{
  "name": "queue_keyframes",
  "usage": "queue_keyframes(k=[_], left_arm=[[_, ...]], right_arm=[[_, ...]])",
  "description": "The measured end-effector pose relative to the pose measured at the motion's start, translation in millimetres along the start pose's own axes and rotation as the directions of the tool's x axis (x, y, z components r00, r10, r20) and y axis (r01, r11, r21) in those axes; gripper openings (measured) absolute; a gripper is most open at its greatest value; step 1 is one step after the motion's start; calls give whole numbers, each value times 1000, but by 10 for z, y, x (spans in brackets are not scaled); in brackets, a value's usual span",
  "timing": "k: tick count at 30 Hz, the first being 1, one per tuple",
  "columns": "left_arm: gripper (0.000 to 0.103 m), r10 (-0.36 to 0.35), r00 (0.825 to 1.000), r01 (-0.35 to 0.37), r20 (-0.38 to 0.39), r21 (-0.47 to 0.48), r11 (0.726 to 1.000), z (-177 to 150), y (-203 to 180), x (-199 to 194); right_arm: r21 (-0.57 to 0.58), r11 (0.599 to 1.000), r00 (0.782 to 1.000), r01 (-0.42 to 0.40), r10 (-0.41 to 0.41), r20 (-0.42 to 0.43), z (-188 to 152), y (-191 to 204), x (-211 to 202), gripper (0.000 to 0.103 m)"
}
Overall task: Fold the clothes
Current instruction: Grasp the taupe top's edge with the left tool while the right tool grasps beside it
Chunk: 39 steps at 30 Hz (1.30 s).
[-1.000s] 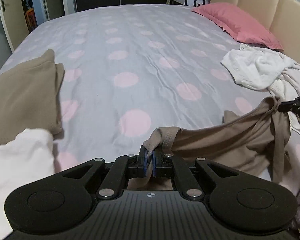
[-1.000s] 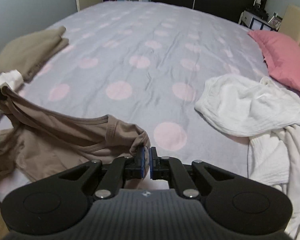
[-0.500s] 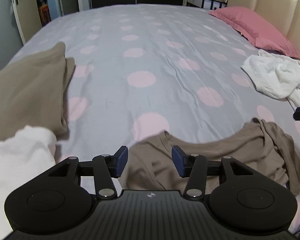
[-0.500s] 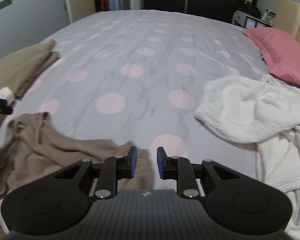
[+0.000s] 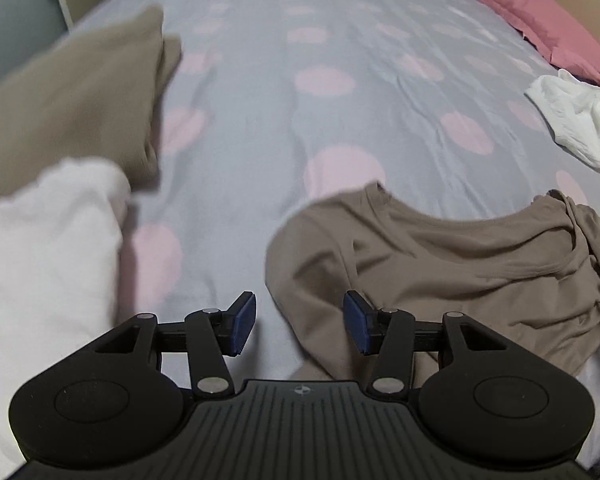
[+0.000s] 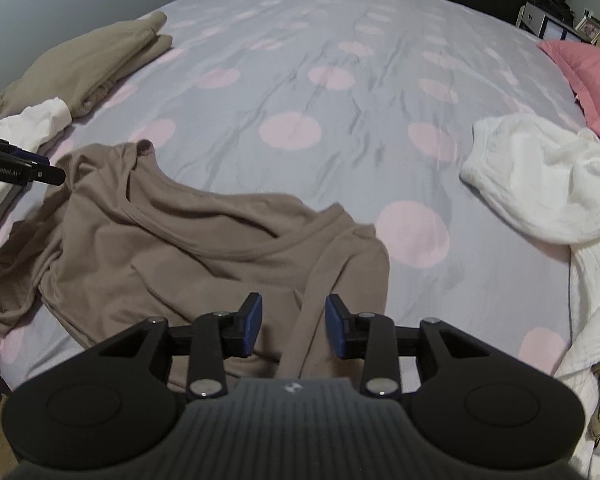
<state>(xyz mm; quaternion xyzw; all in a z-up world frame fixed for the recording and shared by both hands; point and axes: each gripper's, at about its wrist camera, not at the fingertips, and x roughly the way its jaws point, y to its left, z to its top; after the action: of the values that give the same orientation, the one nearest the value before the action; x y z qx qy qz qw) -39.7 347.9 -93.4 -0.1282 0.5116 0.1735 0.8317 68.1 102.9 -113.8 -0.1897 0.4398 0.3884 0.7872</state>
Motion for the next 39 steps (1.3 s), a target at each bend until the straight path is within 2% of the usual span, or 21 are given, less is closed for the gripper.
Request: queue_keyframes(k=[1,2,3,6,9,11,12,19,21,23,24,26,29,31,32,33,36,39], left_arm=[[46,-10,1000,10,-13,-3,1000,-14,0,24],[43,-17,1000,18,-24,3,1000,-25,-12,45],[33,-20,999,21,-31,16,1000,-38,-30,56],[14,-26,999,27,-36,46,999,-62,-74,39],[5,-14,1000,15,-20,52,999,-58,-73,-8],[4,-8,1000,9,-14,46,999,-45,-51,-32],[4,-8,1000,9,-12,42,999,-38,-39,-39],[5,-22,1000,22,-7,10,1000,-28,-24,-31],[16,-17,1000,17,-5,20,1000,-29,-55,-37],[23,-12,1000,12,1,23,1000,-35,-80,-43],[24,-9,1000,9,2,28,1000,-38,-88,-42],[24,-4,1000,4,2,36,999,-44,-98,-44],[25,-7,1000,8,-4,46,999,-58,-107,-29],[23,-12,1000,13,-10,53,999,-67,-114,-15],[13,-14,1000,15,-12,61,998,-69,-123,-7],[5,-14,1000,14,-12,67,998,-69,-127,-4],[2,-9,1000,9,1,63,998,-61,-105,-30],[2,2,1000,-3,17,52,999,-47,-66,-80]], right_arm=[[5,1000,1000,-5,5,-8,-15,-14,15,34],[10,1000,1000,-9,9,-16,-28,-27,28,17],[15,1000,1000,-13,13,-24,-42,-40,42,3],[30,1000,1000,-2,2,-8,-48,-103,-22,2],[74,997,1000,25,-27,15,-22,-244,-149,0],[100,992,996,78,-82,33,-3,-372,-238,0],[100,992,996,78,-81,35,-6,-369,-241,0],[71,997,999,18,-20,28,-51,-207,-173,7],[63,998,1000,1,-3,25,-64,-160,-154,15],[54,998,1000,-16,15,23,-78,-114,-134,21],[50,998,999,-25,24,22,-84,-91,-125,30],[26,1000,1000,-7,7,11,-123,-7,-80,35],[-3,1000,1000,-18,18,-14,-169,48,-15,32],[-27,1000,999,-3,3,-34,-196,68,34,10],[-33,999,999,4,-6,-37,-203,64,46,1],[-37,999,999,12,-13,-37,-209,53,55,1],[-10,999,999,33,-33,-18,-178,-44,-22,1],[50,994,996,93,-94,12,-134,-251,-160,1]])
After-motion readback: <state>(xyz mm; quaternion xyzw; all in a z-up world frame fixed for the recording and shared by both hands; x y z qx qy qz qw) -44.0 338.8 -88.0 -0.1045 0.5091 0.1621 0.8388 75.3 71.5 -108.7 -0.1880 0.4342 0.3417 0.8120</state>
